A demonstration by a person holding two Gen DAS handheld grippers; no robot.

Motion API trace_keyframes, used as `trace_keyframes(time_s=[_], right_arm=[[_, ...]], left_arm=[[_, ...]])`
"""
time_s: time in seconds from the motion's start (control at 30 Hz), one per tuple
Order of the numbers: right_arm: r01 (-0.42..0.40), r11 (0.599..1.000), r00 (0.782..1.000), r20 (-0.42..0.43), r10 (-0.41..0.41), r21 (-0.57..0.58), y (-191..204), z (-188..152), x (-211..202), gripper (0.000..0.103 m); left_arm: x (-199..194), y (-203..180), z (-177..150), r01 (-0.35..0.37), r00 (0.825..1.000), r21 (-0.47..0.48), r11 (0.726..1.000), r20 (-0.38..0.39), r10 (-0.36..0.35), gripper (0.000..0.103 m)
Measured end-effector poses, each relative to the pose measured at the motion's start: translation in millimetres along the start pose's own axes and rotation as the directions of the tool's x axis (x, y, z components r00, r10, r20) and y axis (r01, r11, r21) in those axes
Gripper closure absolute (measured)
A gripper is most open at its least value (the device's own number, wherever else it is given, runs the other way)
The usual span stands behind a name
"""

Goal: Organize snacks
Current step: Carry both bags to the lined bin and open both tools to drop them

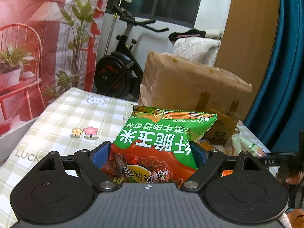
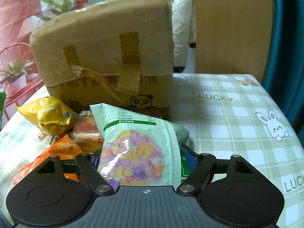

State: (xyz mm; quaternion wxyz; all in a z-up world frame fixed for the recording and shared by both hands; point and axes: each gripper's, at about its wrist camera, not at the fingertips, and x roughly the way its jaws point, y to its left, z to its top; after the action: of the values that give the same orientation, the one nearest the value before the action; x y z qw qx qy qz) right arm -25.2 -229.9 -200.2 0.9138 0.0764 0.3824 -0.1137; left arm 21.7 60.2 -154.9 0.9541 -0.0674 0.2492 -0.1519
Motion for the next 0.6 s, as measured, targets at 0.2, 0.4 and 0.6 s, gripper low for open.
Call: trace_keyframes(time_s=[0.2, 0.4, 0.6], right_arm=[[0.012, 0.999, 0.999, 0.049, -0.013, 0.032, -6.5, 3.2, -29.9, 0.031], [0.043, 0.997, 0.985, 0.163, -0.054, 0.071, -16.9, 28.0, -69.6, 0.032], [0.059, 0.996, 0.942, 0.326, -0.078, 0.069, -17.7, 73.4, -110.1, 0.032]], left_arm=[[-5.7, -3.8, 10.3, 0.005, 0.999, 0.002, 1.0, 0.045, -0.005, 0.015], [-8.4, -9.4, 28.8, 0.023, 0.995, 0.014, 1.0, 0.1, -0.024, 0.015], [-5.2, -22.0, 56.1, 0.05, 0.985, 0.05, 0.997, 0.166, -0.058, 0.015]])
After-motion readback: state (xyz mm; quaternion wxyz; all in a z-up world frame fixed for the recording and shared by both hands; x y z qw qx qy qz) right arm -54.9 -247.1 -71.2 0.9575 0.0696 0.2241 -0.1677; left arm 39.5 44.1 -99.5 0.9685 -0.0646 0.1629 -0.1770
